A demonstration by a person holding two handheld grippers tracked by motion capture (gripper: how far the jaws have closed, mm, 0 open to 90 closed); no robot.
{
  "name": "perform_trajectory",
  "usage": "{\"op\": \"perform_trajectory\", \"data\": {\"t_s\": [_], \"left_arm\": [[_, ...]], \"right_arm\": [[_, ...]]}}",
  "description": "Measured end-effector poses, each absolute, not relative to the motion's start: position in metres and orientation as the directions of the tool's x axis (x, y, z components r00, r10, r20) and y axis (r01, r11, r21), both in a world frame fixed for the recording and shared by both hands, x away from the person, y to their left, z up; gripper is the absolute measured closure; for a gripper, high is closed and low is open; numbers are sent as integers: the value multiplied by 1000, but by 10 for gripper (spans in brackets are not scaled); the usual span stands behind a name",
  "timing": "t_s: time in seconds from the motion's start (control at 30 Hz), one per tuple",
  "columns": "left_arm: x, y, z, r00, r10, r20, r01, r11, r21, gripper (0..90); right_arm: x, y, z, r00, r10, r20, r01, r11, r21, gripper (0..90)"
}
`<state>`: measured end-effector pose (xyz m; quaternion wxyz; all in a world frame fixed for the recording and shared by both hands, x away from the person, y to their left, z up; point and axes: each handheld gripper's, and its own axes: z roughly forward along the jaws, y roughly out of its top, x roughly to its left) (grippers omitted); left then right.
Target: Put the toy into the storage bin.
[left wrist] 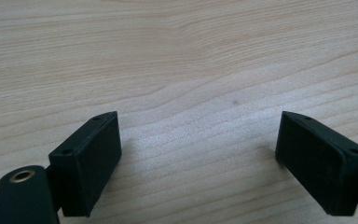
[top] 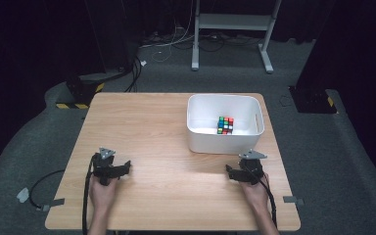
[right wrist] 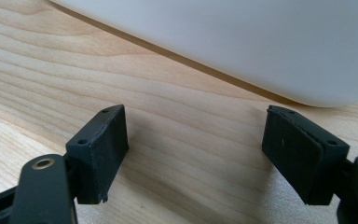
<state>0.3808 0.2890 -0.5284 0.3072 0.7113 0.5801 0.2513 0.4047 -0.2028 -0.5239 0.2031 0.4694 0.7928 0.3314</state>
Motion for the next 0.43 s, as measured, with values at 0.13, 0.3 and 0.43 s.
{"op": "perform_trajectory", "data": {"t_s": [0.13,0.3,0.43], "left_arm": [[381,289,-528,201,980,1,671,-138,729,143],[381,289,-528,201,980,1,671,-138,729,143],[381,289,-528,201,980,1,671,-138,729,143]], "right_arm": [[405,-203,-524,-476,880,-14,609,341,716,219],[405,-202,-524,-474,880,-14,610,340,716,218],[405,-202,-524,-472,881,-15,612,339,715,218]]}}
